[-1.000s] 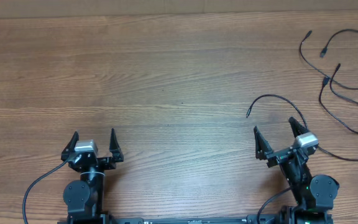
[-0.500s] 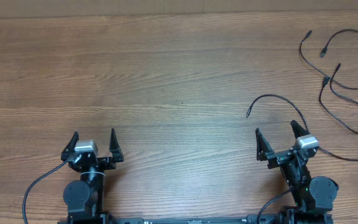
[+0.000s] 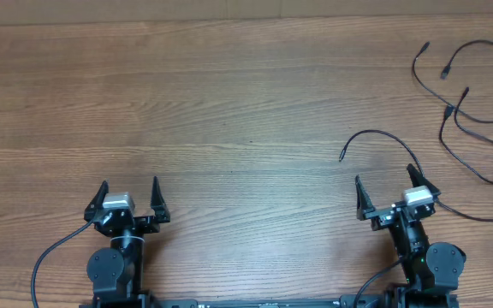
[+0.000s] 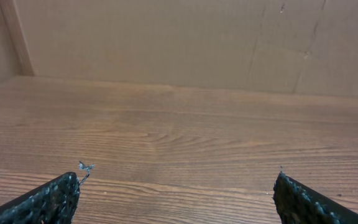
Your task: Untangle cables
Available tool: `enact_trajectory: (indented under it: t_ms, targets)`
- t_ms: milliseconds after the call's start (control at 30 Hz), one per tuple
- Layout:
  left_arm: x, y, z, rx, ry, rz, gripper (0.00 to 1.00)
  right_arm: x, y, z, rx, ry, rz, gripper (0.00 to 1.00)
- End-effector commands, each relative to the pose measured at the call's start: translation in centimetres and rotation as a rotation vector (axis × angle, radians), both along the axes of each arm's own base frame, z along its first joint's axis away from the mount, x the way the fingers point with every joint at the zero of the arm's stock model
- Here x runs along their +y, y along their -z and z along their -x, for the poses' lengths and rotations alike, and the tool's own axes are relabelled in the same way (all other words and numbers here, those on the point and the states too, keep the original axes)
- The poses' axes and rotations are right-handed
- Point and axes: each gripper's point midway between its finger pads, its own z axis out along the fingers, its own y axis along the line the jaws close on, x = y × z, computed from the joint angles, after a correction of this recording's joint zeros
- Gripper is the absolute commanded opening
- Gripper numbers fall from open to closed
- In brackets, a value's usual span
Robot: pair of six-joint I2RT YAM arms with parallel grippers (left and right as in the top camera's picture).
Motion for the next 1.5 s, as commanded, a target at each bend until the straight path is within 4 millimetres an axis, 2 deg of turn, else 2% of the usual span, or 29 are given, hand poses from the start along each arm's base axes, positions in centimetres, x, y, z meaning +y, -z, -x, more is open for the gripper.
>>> enact_trajectory:
  t_ms: [0,533,1467]
  targets:
    - [-0.1,0.0,0.0,-0.003,0.002,-0.005,1.00,-0.3,0.2,0.0,-0.009,0.017,0.037,1.00]
    - [-0.1,0.0,0.0,-0.003,0.002,-0.005,0.99,-2.7,0.4,-0.3,0.023,0.145,-0.141,1.00]
    - [-0.1,0.0,0.0,-0.003,0.002,-0.005,1.00,-2.7,0.4,-0.3,0.024,0.142,-0.141,1.00]
